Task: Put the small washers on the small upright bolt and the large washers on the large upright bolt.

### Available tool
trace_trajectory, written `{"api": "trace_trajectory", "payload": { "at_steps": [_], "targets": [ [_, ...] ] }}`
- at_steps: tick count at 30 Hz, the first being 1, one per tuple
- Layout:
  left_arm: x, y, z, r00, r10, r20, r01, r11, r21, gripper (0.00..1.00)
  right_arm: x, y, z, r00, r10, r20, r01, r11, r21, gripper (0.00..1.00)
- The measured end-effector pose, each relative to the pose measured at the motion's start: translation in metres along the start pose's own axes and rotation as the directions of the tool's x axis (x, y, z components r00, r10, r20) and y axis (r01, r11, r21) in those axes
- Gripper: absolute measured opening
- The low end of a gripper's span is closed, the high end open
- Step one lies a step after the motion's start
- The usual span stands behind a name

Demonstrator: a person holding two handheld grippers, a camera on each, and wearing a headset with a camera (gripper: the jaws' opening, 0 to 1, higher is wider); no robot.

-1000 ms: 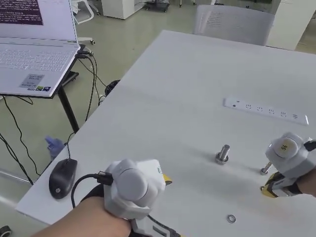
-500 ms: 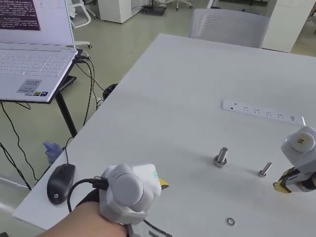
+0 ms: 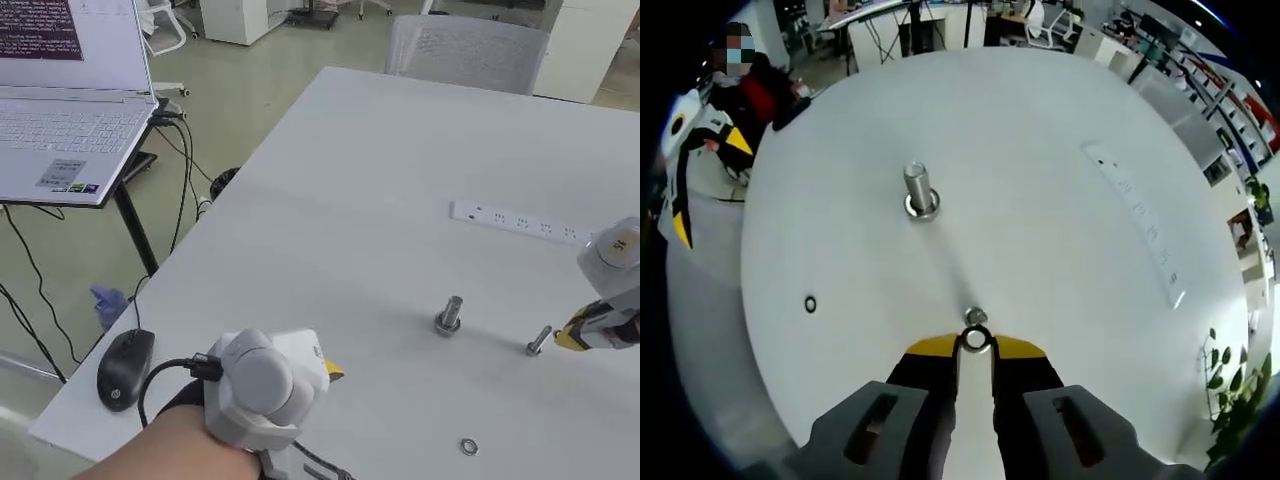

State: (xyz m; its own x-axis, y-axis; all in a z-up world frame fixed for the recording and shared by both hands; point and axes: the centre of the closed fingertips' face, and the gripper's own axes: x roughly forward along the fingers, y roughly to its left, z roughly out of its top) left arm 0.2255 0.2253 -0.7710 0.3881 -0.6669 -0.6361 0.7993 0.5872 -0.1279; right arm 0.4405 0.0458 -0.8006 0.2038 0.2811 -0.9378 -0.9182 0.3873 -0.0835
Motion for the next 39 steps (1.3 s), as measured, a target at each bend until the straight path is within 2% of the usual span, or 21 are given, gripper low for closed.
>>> {"api": "trace_trajectory", "payload": {
  "at_steps": [4,13,30,39],
  "targets": [
    [0.0,0.0,0.001,1.0,0.001,0.001,-0.001,1.0,-0.001,0.85,0.001,-0.003,0.006,1.0,0.001,0.0,-0.001,1.0,-0.012,0.13],
    [-0.001,0.003,-0.001,1.0,0.004,0.001,-0.004,1.0,-0.008,0.85,0.009,-0.004,0.008,0.9998,0.015,-0.014,-0.016,1.0,-0.023,0.13],
    [-0.002,0.005,-0.003,1.0,0.001,0.001,-0.001,1.0,-0.014,0.85,0.02,-0.005,0.004,0.9986,0.018,-0.049,-0.02,0.999,-0.037,0.13],
    [-0.002,0.003,-0.008,1.0,-0.005,-0.008,0.005,1.0,-0.015,0.85,0.033,-0.004,0.0,0.997,0.022,-0.074,-0.026,0.998,-0.055,0.13]
  ]
}}
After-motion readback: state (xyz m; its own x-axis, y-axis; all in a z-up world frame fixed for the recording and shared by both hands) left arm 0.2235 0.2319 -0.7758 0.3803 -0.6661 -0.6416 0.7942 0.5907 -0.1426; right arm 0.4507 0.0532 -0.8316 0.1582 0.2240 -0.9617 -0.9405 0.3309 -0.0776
